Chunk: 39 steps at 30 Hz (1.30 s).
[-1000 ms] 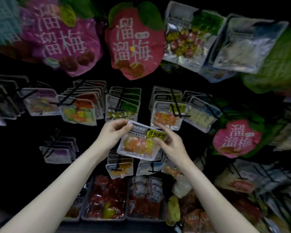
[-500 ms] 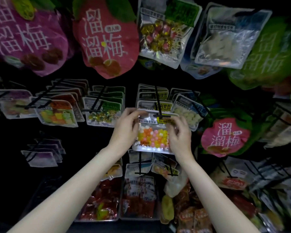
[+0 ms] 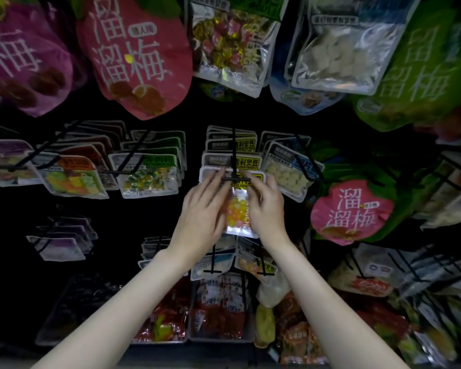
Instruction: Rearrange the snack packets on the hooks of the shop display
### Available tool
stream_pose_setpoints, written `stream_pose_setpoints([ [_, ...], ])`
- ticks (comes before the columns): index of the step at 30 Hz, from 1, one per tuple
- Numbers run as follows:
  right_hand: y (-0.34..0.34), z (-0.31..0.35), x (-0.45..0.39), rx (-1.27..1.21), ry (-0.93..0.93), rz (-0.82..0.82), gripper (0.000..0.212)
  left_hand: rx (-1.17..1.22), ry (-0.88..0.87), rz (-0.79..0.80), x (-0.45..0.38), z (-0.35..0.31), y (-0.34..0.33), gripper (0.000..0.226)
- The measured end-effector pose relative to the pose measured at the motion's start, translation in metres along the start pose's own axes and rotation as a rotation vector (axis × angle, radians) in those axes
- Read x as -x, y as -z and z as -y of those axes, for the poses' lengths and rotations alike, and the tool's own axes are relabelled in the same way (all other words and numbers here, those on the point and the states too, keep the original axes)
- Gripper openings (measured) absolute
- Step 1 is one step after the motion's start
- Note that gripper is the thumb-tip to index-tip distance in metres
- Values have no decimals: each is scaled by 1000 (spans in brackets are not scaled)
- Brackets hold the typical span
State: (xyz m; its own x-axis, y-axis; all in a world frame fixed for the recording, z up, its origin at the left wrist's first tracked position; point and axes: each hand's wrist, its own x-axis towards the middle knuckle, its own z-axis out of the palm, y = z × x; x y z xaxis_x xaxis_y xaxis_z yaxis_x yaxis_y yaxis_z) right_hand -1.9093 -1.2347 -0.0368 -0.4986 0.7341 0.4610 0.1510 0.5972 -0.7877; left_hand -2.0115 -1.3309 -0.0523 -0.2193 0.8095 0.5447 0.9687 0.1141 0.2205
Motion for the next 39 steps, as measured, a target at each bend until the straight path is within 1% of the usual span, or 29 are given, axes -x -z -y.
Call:
stream_pose_setpoints([
  [4, 4, -5, -10, 48, -89, 169, 49, -112, -8, 46, -3, -1, -9, 49],
  [5, 7, -7, -10, 90, -85, 185, 49, -123, 8, 54, -3, -2, -12, 47],
  [6, 11, -9, -8, 144, -65, 167, 46, -123, 27, 55, -3, -2, -15, 48],
  [8, 23, -16, 1, 206, -42, 61, 38, -129, 36, 57, -3, -3, -21, 53],
  [10, 41, -25, 12, 209, -88, -84, 32, -130, 34, 76, -2, -7, -26, 56],
  [12, 61, -34, 13, 246, -125, -229, 34, -135, 36, 97, -4, -11, -30, 54],
  [14, 79, -41, 3, 359, -56, -309, 44, -147, 52, 101, -7, -15, -34, 53],
  [15, 86, -45, -7, 429, 5, -303, 49, -137, 60, 89, -9, -18, -34, 53],
  [16, 92, -49, -19, 502, 52, -261, 53, -115, 71, 80, -10, -22, -35, 55],
  [18, 100, -54, -43, 666, 32, -124, 56, -80, 89, 94, -13, -28, -36, 60],
  [19, 101, -57, -52, 732, 1, -80, 51, -73, 77, 91, -14, -31, -37, 60],
  [20, 101, -58, -57, 756, -7, -84, 40, -71, 52, 75, -14, -32, -37, 60],
  [21, 99, -60, -57, 730, 12, -116, 27, -69, 35, 72, -13, -33, -37, 61],
  [22, 98, -61, -54, 653, 43, -162, 19, -70, 31, 91, -13, -34, -36, 62],
  [23, 98, -59, -46, 544, 56, -196, 17, -75, 37, 113, -12, -34, -36, 64],
  [25, 101, -55, -28, 337, 46, -191, 18, -90, 45, 138, -11, -33, -35, 63],
  [27, 111, -52, -11, 202, 71, -170, 15, -97, 51, 134, -8, -34, -33, 58],
  [29, 123, -47, 11, 71, 111, -155, 15, -65, 72, 122, -2, -35, -33, 60],
  [31, 133, -43, 34, 35, 168, -134, 14, -18, 104, 131, 9, -33, -37, 59],
  [33, 135, -45, 51, 68, 208, -71, 13, -5, 119, 153, 25, -26, -44, 57],
  [34, 133, -47, 57, 80, 198, -15, 14, -2, 120, 168, 33, -22, -48, 56],
  [37, 115, -61, 70, 94, 110, 201, 14, 25, 146, 192, 56, -10, -56, 57],
  [39, 95, -72, 80, 116, 51, 311, 14, 55, 202, 200, 72, -3, -60, 58],
])
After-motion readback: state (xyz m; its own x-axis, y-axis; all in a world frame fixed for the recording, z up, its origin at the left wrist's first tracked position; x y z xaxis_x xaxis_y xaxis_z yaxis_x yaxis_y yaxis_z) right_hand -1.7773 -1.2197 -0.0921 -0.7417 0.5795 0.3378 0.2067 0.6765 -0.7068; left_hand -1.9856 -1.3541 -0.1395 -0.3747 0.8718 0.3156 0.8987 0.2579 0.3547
